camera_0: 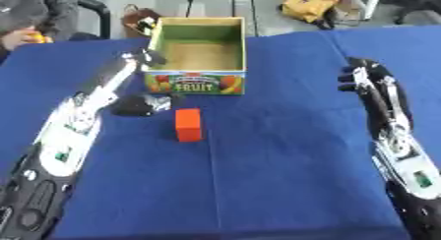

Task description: Pick up objects on the table and place them in the box.

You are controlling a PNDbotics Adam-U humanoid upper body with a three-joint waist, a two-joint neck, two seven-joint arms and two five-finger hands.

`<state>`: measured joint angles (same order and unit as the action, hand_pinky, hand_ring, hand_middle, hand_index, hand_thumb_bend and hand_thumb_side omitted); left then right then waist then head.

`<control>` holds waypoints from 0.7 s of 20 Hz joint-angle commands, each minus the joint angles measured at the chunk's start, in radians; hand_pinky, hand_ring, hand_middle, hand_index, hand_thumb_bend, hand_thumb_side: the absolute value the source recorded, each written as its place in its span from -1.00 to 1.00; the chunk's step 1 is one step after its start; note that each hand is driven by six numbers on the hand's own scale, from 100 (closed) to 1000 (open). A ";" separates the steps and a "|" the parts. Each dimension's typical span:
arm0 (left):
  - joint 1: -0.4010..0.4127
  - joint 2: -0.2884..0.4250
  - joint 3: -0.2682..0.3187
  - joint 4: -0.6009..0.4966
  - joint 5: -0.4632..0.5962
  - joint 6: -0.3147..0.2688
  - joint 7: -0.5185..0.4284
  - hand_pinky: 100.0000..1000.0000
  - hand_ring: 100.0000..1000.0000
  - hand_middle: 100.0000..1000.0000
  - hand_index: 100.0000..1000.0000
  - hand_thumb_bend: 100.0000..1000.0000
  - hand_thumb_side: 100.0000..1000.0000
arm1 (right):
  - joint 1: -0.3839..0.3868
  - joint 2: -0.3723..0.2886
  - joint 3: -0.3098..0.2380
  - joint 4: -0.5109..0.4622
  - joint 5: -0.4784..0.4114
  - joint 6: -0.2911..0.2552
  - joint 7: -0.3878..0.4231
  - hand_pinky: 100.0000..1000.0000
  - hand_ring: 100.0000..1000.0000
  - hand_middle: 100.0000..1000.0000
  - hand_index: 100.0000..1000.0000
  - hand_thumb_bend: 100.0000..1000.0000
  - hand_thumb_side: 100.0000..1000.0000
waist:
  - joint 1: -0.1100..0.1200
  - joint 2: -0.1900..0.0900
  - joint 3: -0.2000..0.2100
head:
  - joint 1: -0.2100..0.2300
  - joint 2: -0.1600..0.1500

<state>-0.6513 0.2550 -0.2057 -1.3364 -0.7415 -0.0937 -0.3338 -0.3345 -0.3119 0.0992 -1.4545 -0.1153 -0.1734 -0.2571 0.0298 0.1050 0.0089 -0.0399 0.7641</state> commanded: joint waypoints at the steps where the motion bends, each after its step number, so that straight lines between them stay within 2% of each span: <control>1: -0.045 0.003 -0.008 0.049 -0.100 -0.024 -0.030 0.42 0.61 0.59 0.62 0.34 0.04 | -0.012 -0.008 0.000 -0.008 0.002 -0.002 0.006 0.10 0.17 0.13 0.47 -1.00 0.19 | -0.002 -0.016 -0.003 | 0.006 0.003; 6: -0.086 -0.029 -0.005 0.165 -0.197 -0.067 -0.053 0.42 0.59 0.57 0.61 0.35 -0.01 | -0.014 -0.006 0.002 -0.007 0.002 -0.002 0.010 0.10 0.16 0.13 0.47 -1.00 0.19 | -0.005 -0.015 -0.010 | 0.011 0.002; 14: -0.117 -0.065 0.014 0.289 -0.249 -0.119 -0.073 0.40 0.52 0.49 0.56 0.30 -0.05 | -0.012 -0.001 0.004 -0.003 0.002 -0.002 0.014 0.10 0.16 0.12 0.47 -1.00 0.19 | -0.009 -0.012 -0.020 | 0.014 0.000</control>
<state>-0.7483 0.1837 -0.2042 -1.0510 -0.9792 -0.2044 -0.4049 -0.3346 -0.3030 0.1053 -1.4495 -0.1153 -0.1733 -0.2458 0.0229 0.1051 -0.0109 -0.0279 0.7640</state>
